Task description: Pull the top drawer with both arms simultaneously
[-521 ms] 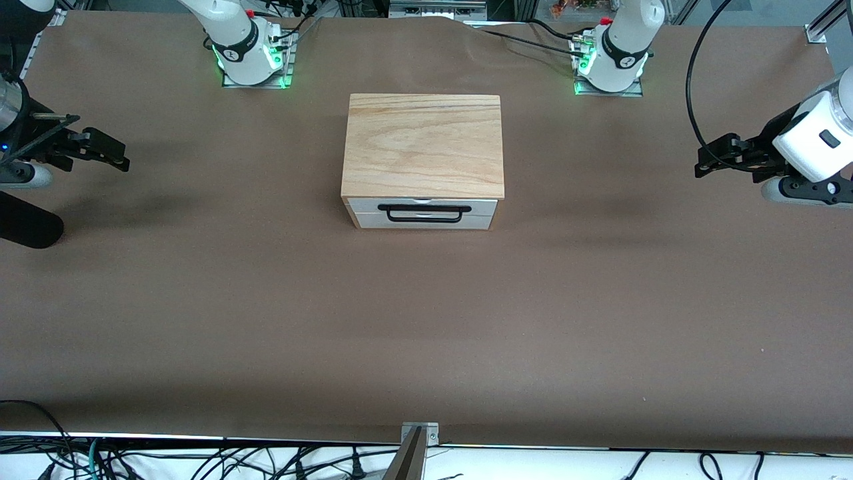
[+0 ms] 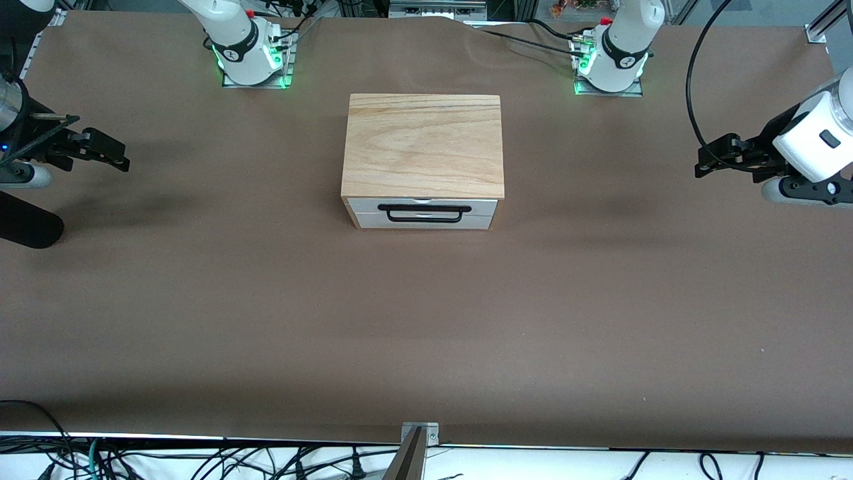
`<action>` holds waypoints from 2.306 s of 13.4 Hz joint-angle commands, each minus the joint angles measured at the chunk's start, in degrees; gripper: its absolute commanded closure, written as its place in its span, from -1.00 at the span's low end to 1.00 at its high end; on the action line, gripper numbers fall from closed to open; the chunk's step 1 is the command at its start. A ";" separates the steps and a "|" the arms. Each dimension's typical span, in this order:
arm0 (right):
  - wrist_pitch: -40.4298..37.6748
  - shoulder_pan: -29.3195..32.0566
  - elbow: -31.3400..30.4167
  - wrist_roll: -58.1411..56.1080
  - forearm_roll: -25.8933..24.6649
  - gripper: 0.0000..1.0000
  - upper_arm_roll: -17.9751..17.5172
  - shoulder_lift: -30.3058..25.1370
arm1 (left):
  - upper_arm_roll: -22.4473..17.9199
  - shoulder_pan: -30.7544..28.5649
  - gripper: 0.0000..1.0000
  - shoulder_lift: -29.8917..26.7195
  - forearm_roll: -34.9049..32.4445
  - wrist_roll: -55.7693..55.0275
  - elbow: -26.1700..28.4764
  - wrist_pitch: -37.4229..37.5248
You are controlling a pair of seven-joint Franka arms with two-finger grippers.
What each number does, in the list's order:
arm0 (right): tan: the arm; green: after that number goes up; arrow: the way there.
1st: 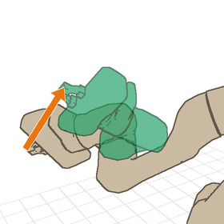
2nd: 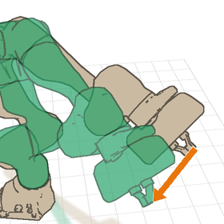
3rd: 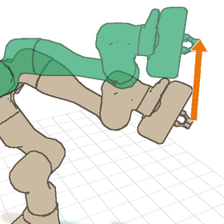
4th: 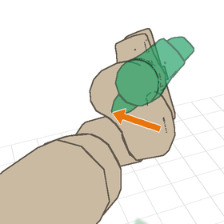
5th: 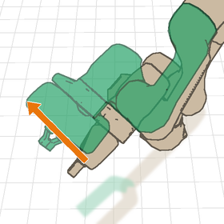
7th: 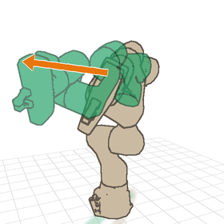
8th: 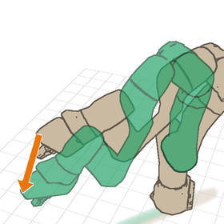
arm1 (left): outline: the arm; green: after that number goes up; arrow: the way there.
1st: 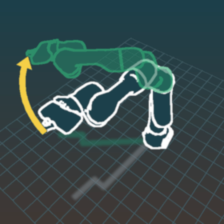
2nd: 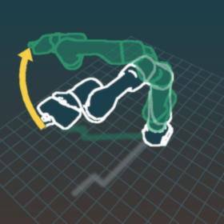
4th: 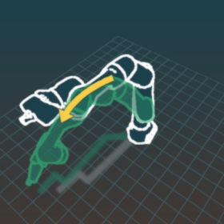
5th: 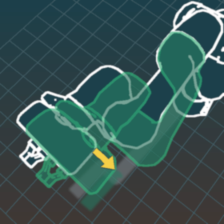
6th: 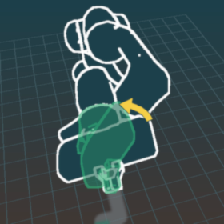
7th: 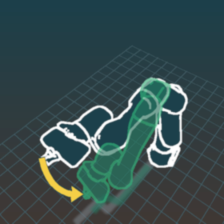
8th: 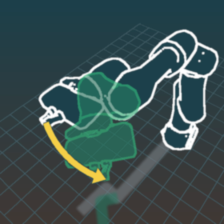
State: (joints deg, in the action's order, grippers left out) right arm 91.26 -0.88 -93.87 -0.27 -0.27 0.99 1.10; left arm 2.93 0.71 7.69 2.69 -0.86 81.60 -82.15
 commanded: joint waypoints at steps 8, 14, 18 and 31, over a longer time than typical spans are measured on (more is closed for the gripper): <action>-1.00 0.26 1.67 -0.08 -0.61 -1.00 -0.03 1.45 | 0.05 0.17 -1.00 -0.04 -0.93 0.86 -0.22 -0.29; -1.09 0.18 1.76 -0.26 -0.61 -1.00 -0.12 1.45 | 0.05 0.08 -1.00 -0.04 -0.93 0.95 -0.30 -0.29; -1.00 0.18 1.76 -0.17 -0.78 -1.00 -0.12 1.54 | 0.05 0.08 -1.00 -0.04 -0.85 1.04 -0.30 -0.29; -1.26 -2.89 1.58 0.18 4.91 -1.00 -0.82 2.59 | -0.03 -0.62 -1.00 0.75 -0.67 1.30 -0.22 -0.38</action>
State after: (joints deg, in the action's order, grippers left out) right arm 91.03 -2.47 -93.59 -0.29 2.18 0.34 3.04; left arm 2.84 0.45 8.40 2.69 -0.86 81.60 -82.16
